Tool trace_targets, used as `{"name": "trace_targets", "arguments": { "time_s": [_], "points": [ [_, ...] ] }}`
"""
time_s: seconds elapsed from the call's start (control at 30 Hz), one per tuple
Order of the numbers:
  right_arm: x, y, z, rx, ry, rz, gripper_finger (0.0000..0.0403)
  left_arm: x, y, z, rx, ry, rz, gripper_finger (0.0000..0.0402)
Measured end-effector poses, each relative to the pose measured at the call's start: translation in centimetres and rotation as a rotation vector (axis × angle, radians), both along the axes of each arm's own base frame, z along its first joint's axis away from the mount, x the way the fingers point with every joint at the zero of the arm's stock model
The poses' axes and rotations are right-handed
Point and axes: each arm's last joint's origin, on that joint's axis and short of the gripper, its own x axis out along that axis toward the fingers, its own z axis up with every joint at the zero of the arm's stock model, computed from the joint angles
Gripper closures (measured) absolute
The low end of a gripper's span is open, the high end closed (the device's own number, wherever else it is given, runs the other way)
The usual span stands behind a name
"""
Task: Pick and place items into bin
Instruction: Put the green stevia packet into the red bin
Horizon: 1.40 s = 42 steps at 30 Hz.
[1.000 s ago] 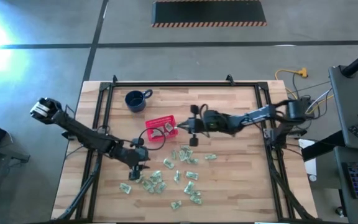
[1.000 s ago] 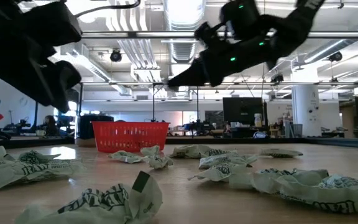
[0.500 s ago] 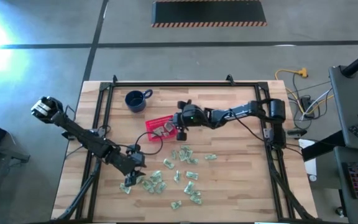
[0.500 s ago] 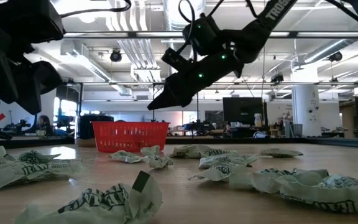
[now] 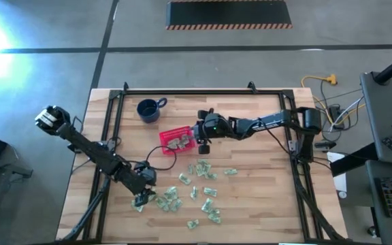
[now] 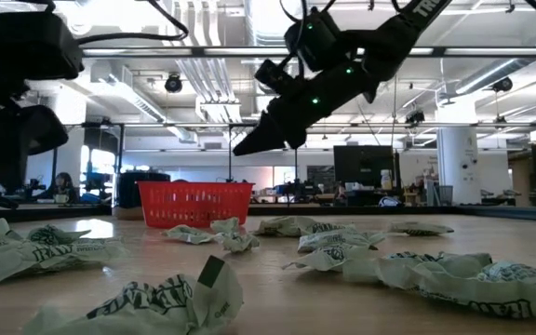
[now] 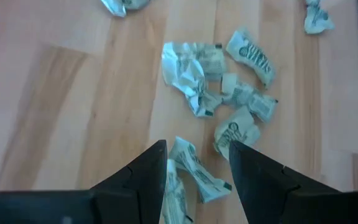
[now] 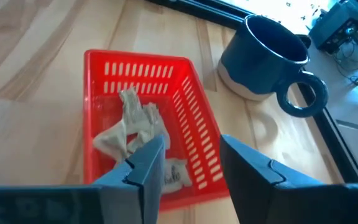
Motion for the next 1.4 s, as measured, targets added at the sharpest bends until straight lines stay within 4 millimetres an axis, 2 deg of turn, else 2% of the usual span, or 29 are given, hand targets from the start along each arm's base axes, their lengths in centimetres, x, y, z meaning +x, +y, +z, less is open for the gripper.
{"name": "trace_targets", "arguments": {
  "time_s": [0.2, 0.37, 0.6, 0.8, 0.93, 1.2, 1.4],
  "points": [
    [-1.9, 0.3, -0.3, -0.005, 0.022, 0.005, 0.027, -0.3, -0.8, -0.7, -0.014, 0.048, -0.012, 0.0244],
    [-3.0, 0.4, -0.5, 0.002, 0.032, 0.001, 0.0278, 0.3, -1.3, -0.9, -0.014, -0.009, -0.017, 0.0244],
    [-3.3, 0.5, -0.6, 0.016, 0.036, -0.007, 0.0285, 0.9, -1.7, -3.0, 0.047, 0.06, -0.023, 0.0244],
    [-3.3, 0.5, -0.6, 0.016, 0.038, -0.006, 0.0291, 1.6, -2.2, -3.7, 0.068, 0.079, -0.019, 0.0248],
    [-3.4, 0.5, -0.6, 0.016, 0.038, -0.007, 0.0296, 1.6, -2.2, -3.8, 0.077, 0.079, -0.021, 0.0279],
    [-3.4, 0.5, -0.7, 0.018, 0.04, -0.008, 0.0308, 1.3, -1.8, -2.7, 0.119, 0.027, -0.064, 0.0391],
    [-3.4, 0.5, -0.7, 0.021, 0.042, -0.01, 0.0315, 1.4, -1.3, -1.4, 0.201, -0.077, -0.062, 0.0393]
  ]
}}
